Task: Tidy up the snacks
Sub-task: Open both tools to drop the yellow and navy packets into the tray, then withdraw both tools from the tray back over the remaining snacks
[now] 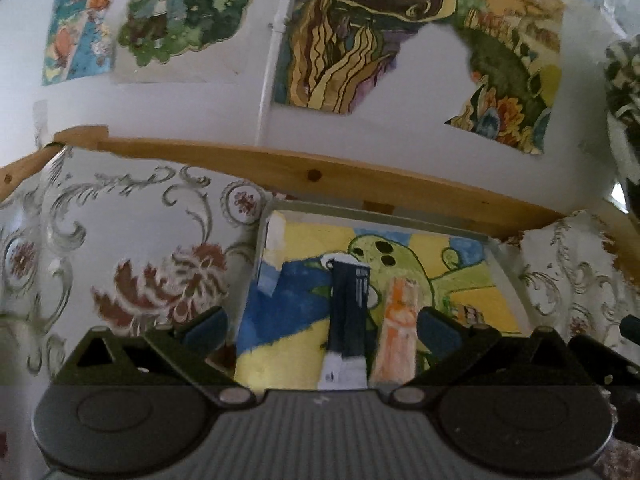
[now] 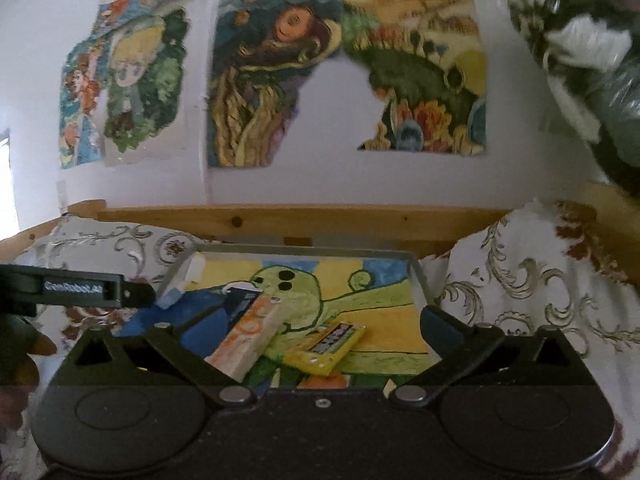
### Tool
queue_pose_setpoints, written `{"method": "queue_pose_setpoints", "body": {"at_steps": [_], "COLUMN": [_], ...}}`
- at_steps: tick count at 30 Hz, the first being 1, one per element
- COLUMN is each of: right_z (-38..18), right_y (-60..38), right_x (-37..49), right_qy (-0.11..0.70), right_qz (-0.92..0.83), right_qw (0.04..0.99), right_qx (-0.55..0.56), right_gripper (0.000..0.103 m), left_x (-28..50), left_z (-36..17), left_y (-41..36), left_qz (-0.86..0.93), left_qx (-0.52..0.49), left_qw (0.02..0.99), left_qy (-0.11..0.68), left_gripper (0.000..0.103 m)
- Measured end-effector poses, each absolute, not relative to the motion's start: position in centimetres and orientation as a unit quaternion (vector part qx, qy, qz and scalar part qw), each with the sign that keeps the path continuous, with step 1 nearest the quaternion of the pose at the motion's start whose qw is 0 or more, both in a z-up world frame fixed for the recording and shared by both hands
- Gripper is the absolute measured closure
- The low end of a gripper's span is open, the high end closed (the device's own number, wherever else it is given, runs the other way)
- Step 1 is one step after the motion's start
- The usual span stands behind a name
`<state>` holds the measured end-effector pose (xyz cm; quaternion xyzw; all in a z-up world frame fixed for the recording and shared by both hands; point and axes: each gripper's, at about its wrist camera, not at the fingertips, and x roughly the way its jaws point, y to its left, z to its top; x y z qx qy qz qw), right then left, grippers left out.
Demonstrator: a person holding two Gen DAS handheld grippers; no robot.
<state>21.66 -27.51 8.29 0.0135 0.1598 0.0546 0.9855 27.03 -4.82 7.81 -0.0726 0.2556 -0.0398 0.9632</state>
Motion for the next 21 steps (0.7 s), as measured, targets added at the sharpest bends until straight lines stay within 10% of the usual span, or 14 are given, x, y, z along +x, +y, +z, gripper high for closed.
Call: {"method": "queue_pose_setpoints", "body": {"at_steps": [21], "right_z": [7.2], "right_y": [-23.5], "right_x": [8.6], "right_qy": [0.169], "right_qz": [0.03], "right_qw": [0.985], "right_qx": [0.003], "right_gripper": [0.001], "left_x": [14.1], "left_z": [6.2], "left_y": [-0.1], "left_qz": [-0.014], "left_qx": [-0.043], "left_qw": [0.97], "left_qy": [0.24], "left_gripper": [0.0]}}
